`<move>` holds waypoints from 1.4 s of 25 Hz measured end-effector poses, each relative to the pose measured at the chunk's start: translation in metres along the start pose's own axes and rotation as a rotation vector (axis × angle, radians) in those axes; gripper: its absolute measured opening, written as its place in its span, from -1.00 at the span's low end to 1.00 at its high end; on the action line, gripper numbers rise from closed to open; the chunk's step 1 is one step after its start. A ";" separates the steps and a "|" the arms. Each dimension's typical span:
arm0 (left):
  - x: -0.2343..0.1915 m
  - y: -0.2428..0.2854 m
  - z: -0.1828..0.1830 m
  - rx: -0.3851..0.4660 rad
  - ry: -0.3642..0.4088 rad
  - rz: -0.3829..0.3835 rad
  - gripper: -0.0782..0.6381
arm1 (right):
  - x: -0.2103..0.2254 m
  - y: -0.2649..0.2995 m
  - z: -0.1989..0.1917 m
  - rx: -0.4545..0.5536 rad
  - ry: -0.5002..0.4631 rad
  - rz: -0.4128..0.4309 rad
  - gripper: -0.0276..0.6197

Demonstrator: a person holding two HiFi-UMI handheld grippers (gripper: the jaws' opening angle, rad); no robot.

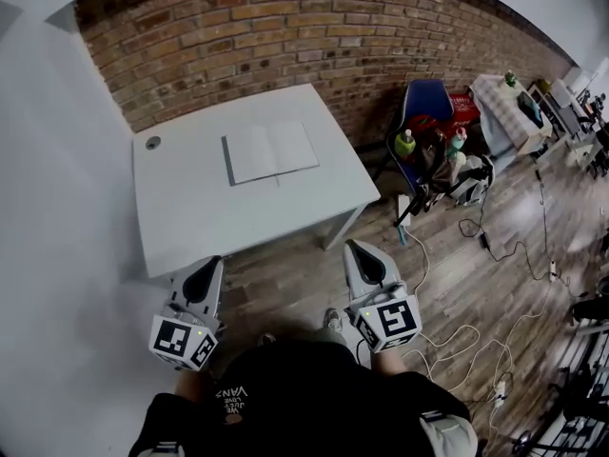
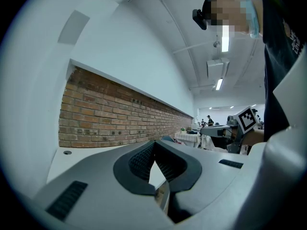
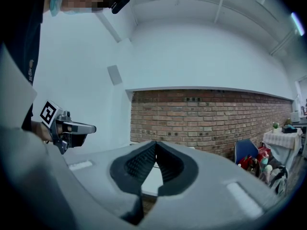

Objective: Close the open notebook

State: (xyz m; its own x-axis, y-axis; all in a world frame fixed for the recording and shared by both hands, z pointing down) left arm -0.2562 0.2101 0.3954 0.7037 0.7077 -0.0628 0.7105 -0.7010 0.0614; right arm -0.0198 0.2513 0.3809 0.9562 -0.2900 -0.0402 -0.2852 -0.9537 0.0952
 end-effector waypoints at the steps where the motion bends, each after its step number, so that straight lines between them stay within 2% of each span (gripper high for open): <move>1: 0.003 0.007 0.000 0.001 -0.001 0.009 -0.75 | 0.008 0.002 -0.001 -0.002 0.000 0.009 -0.92; 14: 0.064 0.102 0.002 0.016 -0.024 0.124 -0.75 | 0.116 0.024 -0.003 -0.007 -0.029 0.164 -0.92; 21: 0.091 0.129 0.005 0.026 0.000 0.190 -0.75 | 0.156 0.028 -0.002 -0.003 -0.038 0.245 -0.92; 35: 0.149 0.161 -0.004 0.026 -0.057 0.306 -0.75 | 0.218 0.009 -0.015 -0.008 -0.052 0.348 -0.92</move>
State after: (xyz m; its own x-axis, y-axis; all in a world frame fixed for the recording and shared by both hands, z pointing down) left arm -0.0367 0.2028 0.4000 0.8830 0.4584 -0.1007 0.4653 -0.8831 0.0607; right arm 0.1868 0.1807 0.3883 0.7970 -0.6016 -0.0541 -0.5929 -0.7963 0.1200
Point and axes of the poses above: the fingertips, and each gripper's own axes: y forward along the fingers, x to its right, z out of its top, the point moved 1 cm from there along -y, backward along the fingers, and after that the axes turned 3 degrees about z, right-handed, at the moved point
